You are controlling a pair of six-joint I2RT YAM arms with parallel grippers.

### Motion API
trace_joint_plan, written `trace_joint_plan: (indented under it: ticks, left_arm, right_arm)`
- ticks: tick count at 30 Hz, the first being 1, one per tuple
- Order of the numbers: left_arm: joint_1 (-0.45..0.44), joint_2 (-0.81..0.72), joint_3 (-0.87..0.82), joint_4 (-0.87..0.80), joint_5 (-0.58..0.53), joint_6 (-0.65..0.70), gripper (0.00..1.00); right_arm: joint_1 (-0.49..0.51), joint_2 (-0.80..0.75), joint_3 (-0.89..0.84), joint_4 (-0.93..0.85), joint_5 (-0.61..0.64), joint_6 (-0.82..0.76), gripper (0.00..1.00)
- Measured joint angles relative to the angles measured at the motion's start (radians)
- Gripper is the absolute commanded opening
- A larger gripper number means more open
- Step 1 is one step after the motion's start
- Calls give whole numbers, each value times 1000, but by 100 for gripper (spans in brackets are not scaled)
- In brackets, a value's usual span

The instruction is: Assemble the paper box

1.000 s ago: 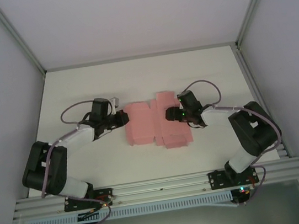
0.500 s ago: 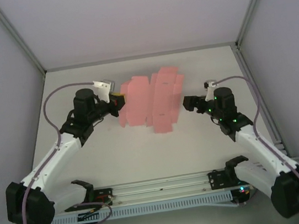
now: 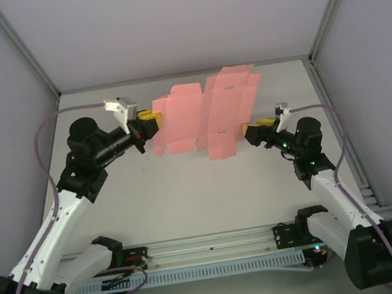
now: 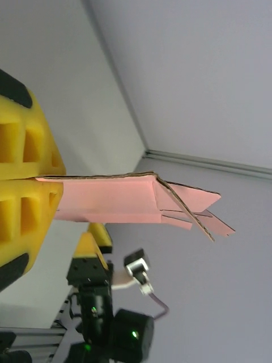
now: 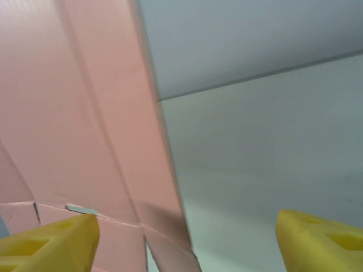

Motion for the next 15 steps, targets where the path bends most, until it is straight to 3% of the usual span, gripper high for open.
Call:
trace_joint_plan:
  ticks: [10,13,15]
  left_arm:
    - [0,-68,3,20,25,-39,0]
    - [0,-69,3,27,30,-50,0]
    - [0,-69,3,34,31,-55,0]
  right_arm:
    - [-3,45,2,320,-159,98,64]
    - [-3,84,17,356,-184,113,48]
    - [-3,103,23,389,-203,131,25]
